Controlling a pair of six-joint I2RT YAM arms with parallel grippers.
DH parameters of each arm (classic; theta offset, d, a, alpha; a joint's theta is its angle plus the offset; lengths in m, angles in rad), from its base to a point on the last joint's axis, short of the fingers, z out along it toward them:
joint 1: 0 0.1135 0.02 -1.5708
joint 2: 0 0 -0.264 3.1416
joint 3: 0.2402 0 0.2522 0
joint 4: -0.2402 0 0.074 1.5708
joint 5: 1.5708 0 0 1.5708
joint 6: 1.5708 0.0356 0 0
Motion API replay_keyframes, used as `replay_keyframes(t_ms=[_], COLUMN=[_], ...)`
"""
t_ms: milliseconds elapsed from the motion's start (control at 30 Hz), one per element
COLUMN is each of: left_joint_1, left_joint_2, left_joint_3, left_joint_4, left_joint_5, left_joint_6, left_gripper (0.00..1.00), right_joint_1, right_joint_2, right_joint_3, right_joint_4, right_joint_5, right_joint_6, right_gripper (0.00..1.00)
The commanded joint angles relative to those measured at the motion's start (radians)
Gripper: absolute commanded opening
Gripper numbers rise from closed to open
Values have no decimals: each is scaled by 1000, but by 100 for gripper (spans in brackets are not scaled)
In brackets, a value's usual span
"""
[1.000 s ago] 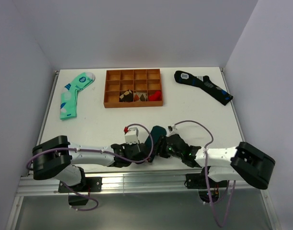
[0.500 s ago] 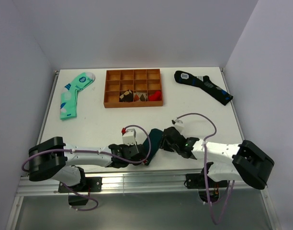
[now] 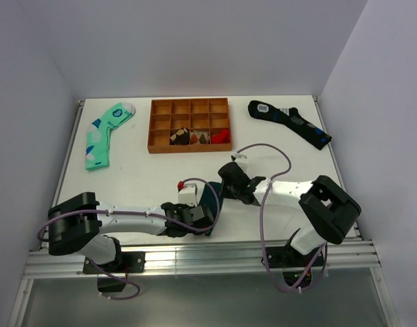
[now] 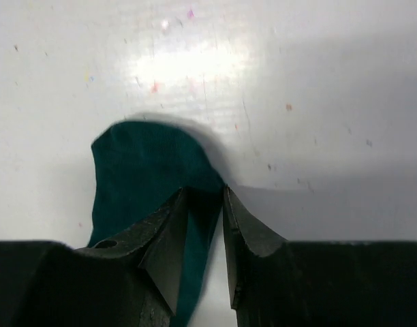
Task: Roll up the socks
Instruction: Roll the sock at the center of the board.
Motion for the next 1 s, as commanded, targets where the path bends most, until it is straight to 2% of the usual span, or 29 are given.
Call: replay_keyframes(t_ms=[0, 233, 367, 600, 767, 833, 900, 967], left_joint_1=[-11, -9, -11, -6, 0, 1, 1, 1], left_joint_2=[67, 185, 213, 211, 207, 204, 196, 191], left_joint_3=[30, 110, 121, 126, 124, 123, 118, 116], left_joint_4=[-127, -130, -141, -176, -188, -188, -181, -182], left_joint_5=[29, 58, 69, 78, 88, 91, 98, 100], left_joint_6=[25, 51, 57, 59, 65, 66, 69, 69], left_gripper=[0, 0, 0, 0, 0, 0, 0, 0], right_joint_1=[-36, -53, -62, -124, -122, -105, -90, -29], right_joint_2=[63, 117, 55, -187, -483, -610, -672, -739], right_joint_3=[27, 68, 24, -135, -324, -425, -523, -566], right_joint_4=[-29, 31, 56, 158, 295, 341, 448, 507], right_joint_5=[-11, -66, -55, -95, -146, -170, -207, -169], right_joint_6=[-97, -157, -145, -82, -53, -25, -20, -19], right_gripper=[35, 34, 38, 45, 46, 46, 45, 45])
